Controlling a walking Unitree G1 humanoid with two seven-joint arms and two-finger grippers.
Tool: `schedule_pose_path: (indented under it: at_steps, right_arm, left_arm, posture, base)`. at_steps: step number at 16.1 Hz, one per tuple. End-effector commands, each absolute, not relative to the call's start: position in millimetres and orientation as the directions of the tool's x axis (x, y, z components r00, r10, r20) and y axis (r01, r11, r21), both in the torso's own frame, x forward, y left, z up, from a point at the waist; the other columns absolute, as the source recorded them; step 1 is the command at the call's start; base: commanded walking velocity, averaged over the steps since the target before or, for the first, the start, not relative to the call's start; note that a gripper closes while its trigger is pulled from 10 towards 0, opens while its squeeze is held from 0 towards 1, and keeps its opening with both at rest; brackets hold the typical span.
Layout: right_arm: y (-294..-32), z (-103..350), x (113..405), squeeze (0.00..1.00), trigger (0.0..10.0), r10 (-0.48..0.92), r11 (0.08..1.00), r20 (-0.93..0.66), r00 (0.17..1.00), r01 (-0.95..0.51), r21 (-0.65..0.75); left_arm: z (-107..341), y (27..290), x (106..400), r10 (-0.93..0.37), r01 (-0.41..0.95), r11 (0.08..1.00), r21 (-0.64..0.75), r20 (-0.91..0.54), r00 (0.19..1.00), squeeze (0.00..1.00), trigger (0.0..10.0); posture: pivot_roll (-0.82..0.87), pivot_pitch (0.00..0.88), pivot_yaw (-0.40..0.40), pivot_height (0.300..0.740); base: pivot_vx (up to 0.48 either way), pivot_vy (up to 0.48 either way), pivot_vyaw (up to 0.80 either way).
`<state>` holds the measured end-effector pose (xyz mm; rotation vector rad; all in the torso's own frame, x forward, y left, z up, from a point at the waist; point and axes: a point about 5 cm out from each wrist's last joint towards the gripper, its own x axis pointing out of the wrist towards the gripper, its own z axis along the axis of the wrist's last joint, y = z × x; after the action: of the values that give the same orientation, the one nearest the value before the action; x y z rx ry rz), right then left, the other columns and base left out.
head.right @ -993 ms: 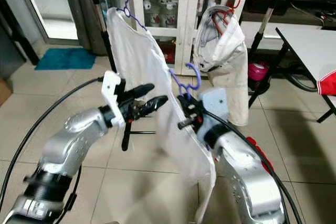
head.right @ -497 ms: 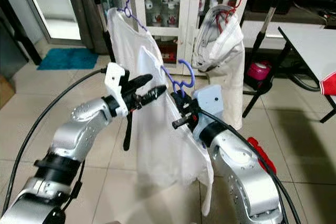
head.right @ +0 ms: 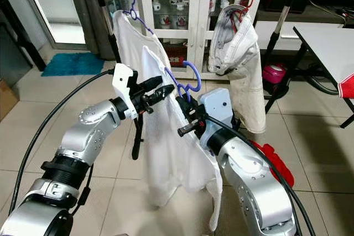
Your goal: Hang hanger
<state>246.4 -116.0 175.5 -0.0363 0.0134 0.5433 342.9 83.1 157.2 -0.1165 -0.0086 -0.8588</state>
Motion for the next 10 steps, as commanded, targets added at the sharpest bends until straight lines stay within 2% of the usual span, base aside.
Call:
schedule_pose_path:
  at_steps: [1, 10]
  right_arm:
    - [-114.3, 186.9, 246.1, 0.00, 0.0, 0.518, 0.855, 0.032, 0.855, -0.516, -0.054]
    - [-114.2, 186.5, 249.2, 0.00, 0.0, 0.509, 0.860, 0.036, 0.860, -0.507, -0.051]
  left_arm:
    - [162.5, 82.8, 346.2, -0.757, 0.760, 0.645, -0.081, 0.066, 0.650, 0.00, 0.0]
    - [162.0, 83.2, 348.7, -0.764, 0.768, 0.635, -0.082, 0.075, 0.641, 0.00, 0.0]
  posture:
    - [-0.19, 0.000, 0.083, 0.740]
    - [-0.18, 0.000, 0.089, 0.740]
  base:
    - [0.000, 0.000, 0.00]
    - [0.000, 0.000, 0.00]
